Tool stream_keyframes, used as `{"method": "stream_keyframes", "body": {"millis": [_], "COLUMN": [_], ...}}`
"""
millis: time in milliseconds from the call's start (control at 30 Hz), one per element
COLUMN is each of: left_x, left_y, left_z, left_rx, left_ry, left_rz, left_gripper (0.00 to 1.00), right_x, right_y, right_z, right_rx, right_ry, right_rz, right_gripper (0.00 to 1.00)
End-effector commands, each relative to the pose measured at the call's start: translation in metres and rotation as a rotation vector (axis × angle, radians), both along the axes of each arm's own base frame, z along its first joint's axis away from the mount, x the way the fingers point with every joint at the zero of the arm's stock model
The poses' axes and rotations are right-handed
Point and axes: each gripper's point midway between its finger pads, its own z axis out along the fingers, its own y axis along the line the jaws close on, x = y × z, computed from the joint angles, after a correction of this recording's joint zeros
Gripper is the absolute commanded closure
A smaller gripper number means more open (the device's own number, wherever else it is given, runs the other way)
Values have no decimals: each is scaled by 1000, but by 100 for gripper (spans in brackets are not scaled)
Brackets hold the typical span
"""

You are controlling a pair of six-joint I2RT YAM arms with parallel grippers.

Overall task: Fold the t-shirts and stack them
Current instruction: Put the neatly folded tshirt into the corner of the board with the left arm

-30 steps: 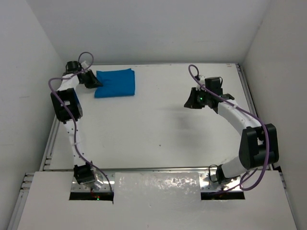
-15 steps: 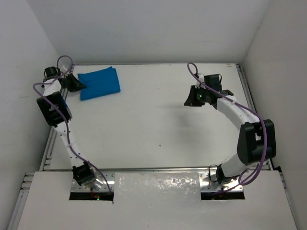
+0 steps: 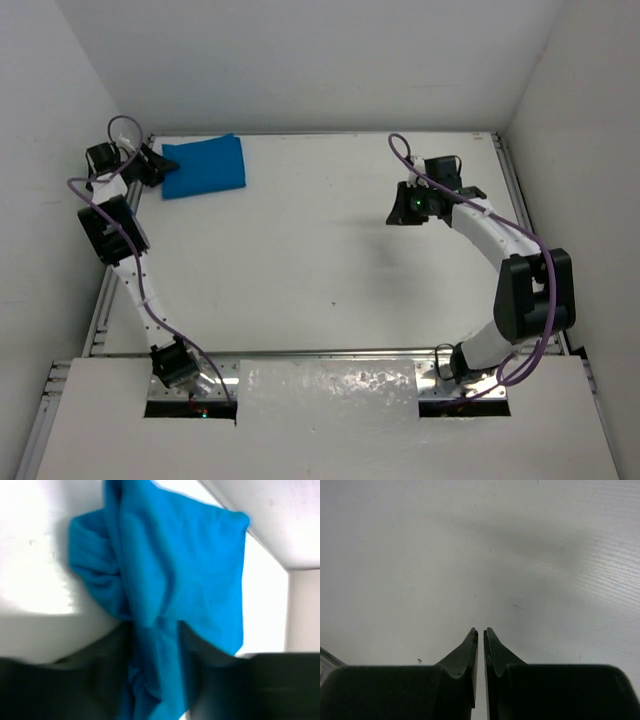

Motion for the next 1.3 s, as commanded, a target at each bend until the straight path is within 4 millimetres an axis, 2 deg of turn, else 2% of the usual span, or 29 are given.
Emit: {"method": "stream_keyframes", "body": {"millis": [0,33,67,100,133,167,233,267,333,367,433,467,500,533,567,600,633,667,700,733,767,833,867,933,967,1033,1100,1133,1267], "left_x": [15,12,11,8,5,4,0,-7,-15,-25,-39,-50,-57,-68,-76,-83,-97,-109,-110,-125,-127,-135,-135,-148,-156,-178,-192,-206,-232], "left_y": [3,3,6,7,13,16,31,30,42,41,49,47,39,37,25,18,6,-5,-20,-39,-68,-98,-138,-176,-205,-231,-255,-261,-282], "left_z": [37,40,42,54,52,71,76,90,97,114,122,138,141,136,157,161,148,170,177,154,175,164,165,152,153,148,154,157,181], "left_rx": [20,45,70,99,135,164,226,242,287,315,406,440,465,513,541,569,574,587,562,523,522,571,592,610,611,581,514,494,434], "left_ry": [-131,-136,-133,-138,-117,-135,-87,-81,-30,-26,29,32,54,90,74,72,109,68,31,61,-19,5,-23,-2,-20,-26,-88,-111,-200], "left_rz": [-22,-31,-21,-12,14,30,118,147,248,270,348,368,363,365,364,342,322,321,329,297,252,187,96,-3,-69,-128,-187,-208,-286], "left_gripper": [47,40,39,35,34,33,32,31,30,28,23,22,20,2,0,0,0,0,0,0,0,0,0,0,0,0,0,0,0], "right_x": [15,15,16,17,17,18,18,18,19,17,17,15,14,13,12,11,10,10,9,8,4,2,-3,-6,-11,-15,-23,-26,-38], "right_y": [-3,-2,-1,-2,-4,-3,-2,-2,-3,-4,-5,-6,-5,-5,-6,-7,-8,-9,-10,-13,-16,-25,-28,-38,-43,-55,-60,-60,-57], "right_z": [13,14,15,18,18,21,23,25,31,31,38,39,40,46,48,51,58,61,64,69,70,74,80,83,87,87,87,87,87], "right_rx": [-16,-10,-9,-15,-21,-21,-17,-11,-10,-16,-24,-25,-19,-13,-7,-6,-3,-6,-6,-14,-21,-52,-64,-99,-119,-169,-182,-181,-135], "right_ry": [-48,-49,-50,-54,-53,-56,-59,-61,-67,-57,-60,-49,-43,-53,-53,-59,-79,-89,-93,-106,-85,-89,-95,-100,-98,-95,-74,-69,-60], "right_rz": [-5,-3,-2,-4,-6,-6,-6,-7,-13,-18,-28,-29,-37,-42,-59,-65,-76,-87,-96,-112,-135,-170,-180,-220,-238,-283,-302,-308,-331], "right_gripper": [92,92,92,92,92,92,92,92,92,92,91,89,80,73,66,59,36,25,13,2,1,1,1,1,1,1,1,1,1]}}
